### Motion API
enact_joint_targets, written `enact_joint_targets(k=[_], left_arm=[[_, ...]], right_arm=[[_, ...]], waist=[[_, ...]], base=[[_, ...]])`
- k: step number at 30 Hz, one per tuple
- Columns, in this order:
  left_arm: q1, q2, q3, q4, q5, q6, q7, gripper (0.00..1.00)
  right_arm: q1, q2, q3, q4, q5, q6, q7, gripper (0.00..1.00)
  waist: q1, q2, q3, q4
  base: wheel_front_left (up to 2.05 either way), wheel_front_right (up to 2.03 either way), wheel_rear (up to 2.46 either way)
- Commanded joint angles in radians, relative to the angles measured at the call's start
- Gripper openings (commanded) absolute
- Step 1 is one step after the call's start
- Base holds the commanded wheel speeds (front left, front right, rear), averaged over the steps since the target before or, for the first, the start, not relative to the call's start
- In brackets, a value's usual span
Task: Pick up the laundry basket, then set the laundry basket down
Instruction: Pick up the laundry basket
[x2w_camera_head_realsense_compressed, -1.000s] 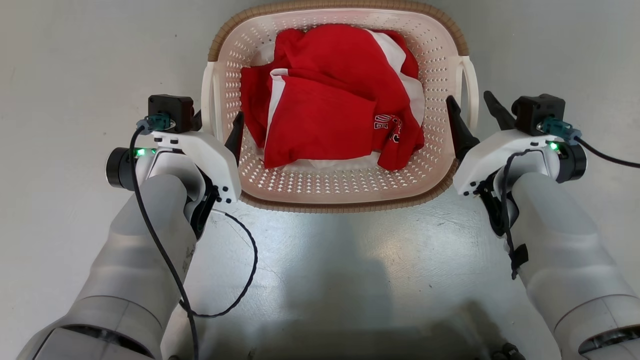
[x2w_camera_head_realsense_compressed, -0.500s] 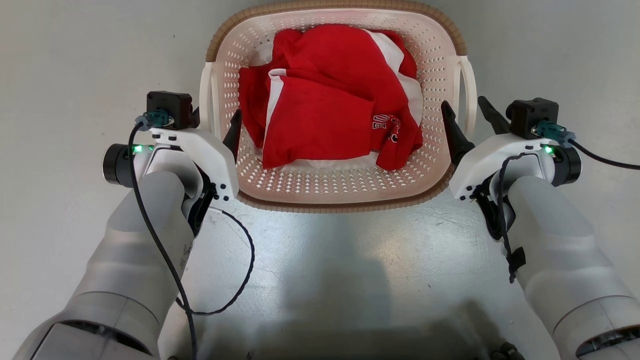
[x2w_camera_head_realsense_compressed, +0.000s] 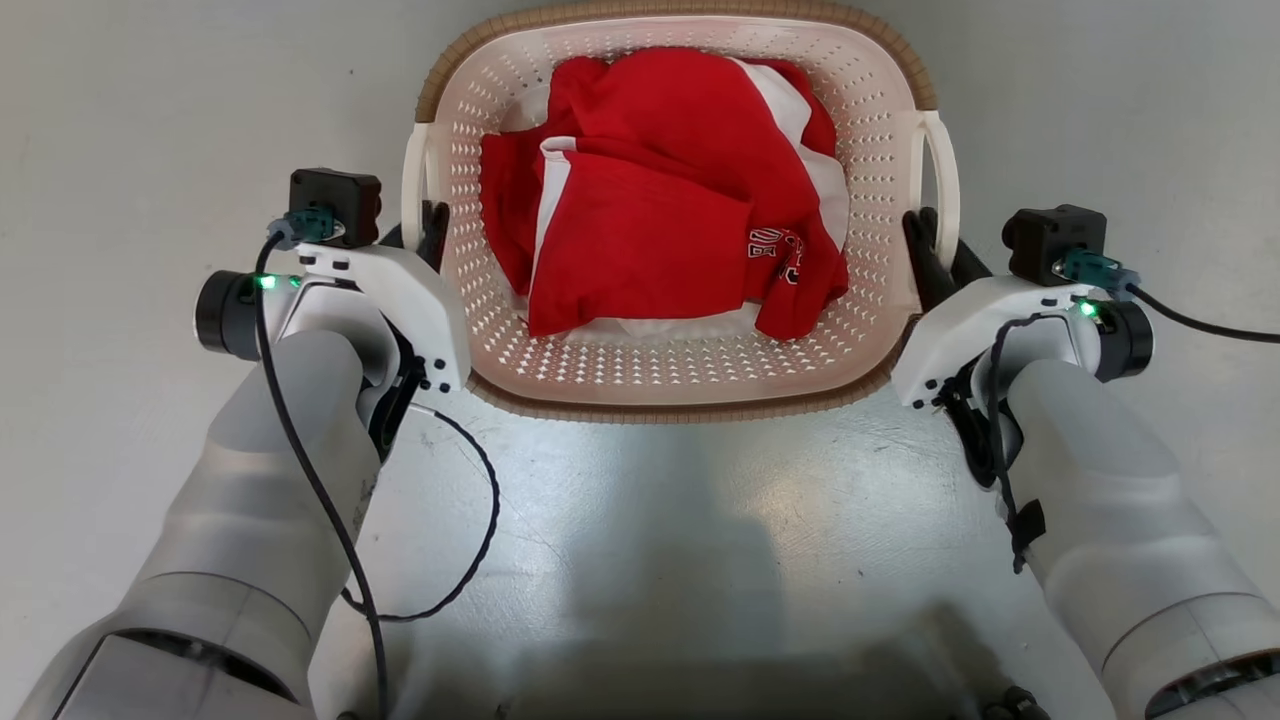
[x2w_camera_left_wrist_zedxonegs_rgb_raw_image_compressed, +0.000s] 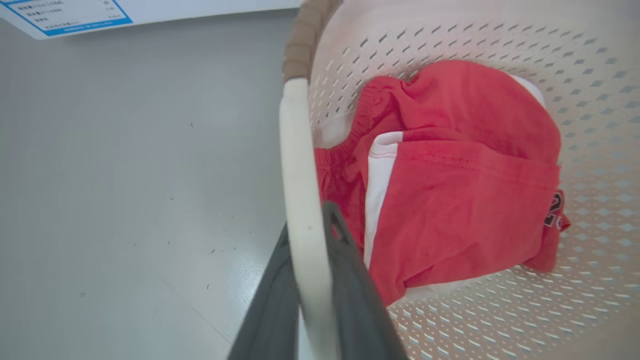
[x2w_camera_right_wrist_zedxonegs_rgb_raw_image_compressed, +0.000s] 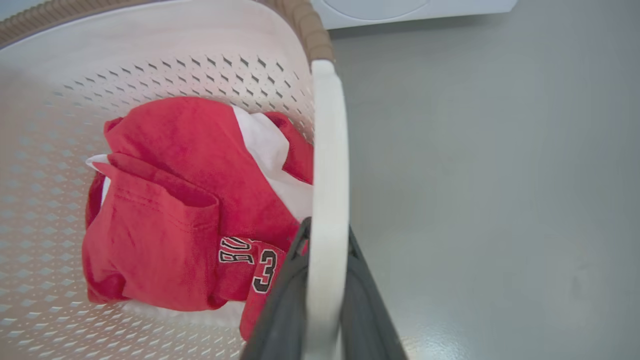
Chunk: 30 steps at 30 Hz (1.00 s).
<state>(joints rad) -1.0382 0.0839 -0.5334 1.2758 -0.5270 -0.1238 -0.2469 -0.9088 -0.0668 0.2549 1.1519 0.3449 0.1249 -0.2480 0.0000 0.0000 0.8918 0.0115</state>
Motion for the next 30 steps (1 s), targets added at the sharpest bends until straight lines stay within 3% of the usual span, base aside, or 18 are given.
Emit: enact_joint_targets(k=[1,15,30], left_arm=[[0.006,0.030,0.010,0.000,0.010,0.003,-0.006,0.00],[0.058,0.016,-0.007,0.011,-0.006,0.002,0.030,0.00],[0.215,0.003,-0.030,0.014,-0.046,-0.004,0.143,0.00]], right_arm=[[0.023,0.017,0.018,0.002,0.012,0.006,-0.014,0.00],[0.029,0.017,0.137,0.076,0.092,0.006,0.001,0.00],[0.127,0.017,0.255,0.109,0.213,0.006,0.173,0.00]], waist=[[0.0000,0.0000,-0.003,0.001],[0.0000,0.0000,-0.100,0.008],[0.0000,0.0000,-0.407,0.006]], base=[[0.00,0.00,0.00],[0.00,0.00,0.00],[0.00,0.00,0.00]])
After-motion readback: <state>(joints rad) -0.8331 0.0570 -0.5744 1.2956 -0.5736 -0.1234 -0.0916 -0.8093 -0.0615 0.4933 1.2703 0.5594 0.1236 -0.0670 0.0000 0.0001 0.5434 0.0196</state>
